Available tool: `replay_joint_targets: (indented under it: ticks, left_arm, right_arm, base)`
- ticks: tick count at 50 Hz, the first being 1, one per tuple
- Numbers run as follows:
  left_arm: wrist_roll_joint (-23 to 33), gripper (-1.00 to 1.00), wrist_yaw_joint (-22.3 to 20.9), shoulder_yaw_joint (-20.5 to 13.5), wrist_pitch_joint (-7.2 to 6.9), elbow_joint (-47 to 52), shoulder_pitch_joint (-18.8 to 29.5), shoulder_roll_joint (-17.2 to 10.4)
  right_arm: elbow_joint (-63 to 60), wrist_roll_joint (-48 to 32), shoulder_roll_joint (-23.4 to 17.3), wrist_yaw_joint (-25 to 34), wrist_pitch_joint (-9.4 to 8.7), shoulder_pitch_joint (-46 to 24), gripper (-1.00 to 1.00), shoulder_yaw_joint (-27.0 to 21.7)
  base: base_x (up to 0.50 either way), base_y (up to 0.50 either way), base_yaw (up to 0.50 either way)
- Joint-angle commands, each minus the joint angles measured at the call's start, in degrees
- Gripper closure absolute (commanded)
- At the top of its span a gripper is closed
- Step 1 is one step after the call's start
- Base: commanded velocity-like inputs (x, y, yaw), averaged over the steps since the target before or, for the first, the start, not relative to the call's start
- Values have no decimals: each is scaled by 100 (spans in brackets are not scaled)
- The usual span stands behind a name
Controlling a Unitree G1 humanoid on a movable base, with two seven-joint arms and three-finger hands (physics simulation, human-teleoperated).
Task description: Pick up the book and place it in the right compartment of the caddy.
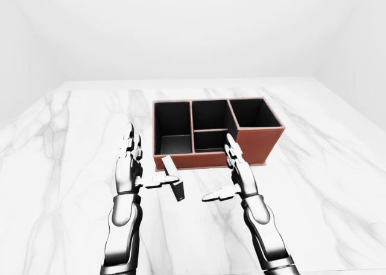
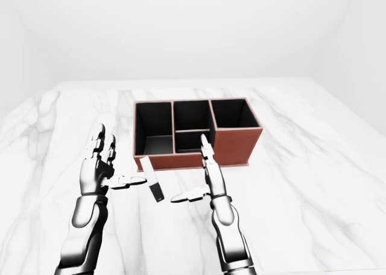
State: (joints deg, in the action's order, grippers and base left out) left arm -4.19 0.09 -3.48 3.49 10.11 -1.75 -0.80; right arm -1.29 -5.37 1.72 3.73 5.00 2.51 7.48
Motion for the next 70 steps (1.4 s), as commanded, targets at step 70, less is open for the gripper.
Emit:
replay_joint_targets:
  ticks: [70]
  left_arm:
    - [-112, -100, -125, 33, 94, -88, 27, 12]
  right_arm:
    - [1855, -1064, 559, -1023, 0, -512, -100, 718]
  base:
    - [0, 0, 0]
